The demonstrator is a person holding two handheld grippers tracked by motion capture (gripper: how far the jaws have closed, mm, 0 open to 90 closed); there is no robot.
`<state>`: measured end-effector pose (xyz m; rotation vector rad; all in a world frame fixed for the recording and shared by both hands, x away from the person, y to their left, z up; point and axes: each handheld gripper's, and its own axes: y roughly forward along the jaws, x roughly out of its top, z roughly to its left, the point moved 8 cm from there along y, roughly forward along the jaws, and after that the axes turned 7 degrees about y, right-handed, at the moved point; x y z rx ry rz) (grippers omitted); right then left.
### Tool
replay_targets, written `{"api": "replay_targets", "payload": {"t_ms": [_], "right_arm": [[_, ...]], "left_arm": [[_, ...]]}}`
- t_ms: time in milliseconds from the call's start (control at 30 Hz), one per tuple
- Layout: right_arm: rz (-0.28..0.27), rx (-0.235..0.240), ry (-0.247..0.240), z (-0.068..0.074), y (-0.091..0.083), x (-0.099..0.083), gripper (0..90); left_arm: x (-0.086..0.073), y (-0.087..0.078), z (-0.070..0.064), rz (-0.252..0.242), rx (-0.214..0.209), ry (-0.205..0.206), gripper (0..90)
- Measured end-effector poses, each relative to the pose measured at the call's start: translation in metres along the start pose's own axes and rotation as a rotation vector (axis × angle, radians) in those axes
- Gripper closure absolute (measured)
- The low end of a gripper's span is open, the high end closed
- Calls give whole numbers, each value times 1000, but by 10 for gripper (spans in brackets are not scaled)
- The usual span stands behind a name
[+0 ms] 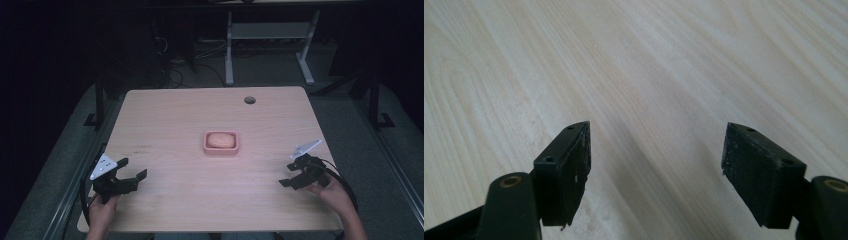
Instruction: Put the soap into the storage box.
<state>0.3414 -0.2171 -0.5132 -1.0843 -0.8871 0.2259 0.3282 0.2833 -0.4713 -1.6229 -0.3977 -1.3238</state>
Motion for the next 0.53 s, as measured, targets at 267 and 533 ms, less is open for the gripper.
{"api": "replay_targets", "payload": {"t_ms": [267,533], "right_arm": [[-45,-16,17,10,-4,-14,278],[-149,-58,11,28,-12,-21,278]], "left_arm": [[-2,3,-3,12,-7,5,143],[-3,7,-6,27,-19,13,143]]}}
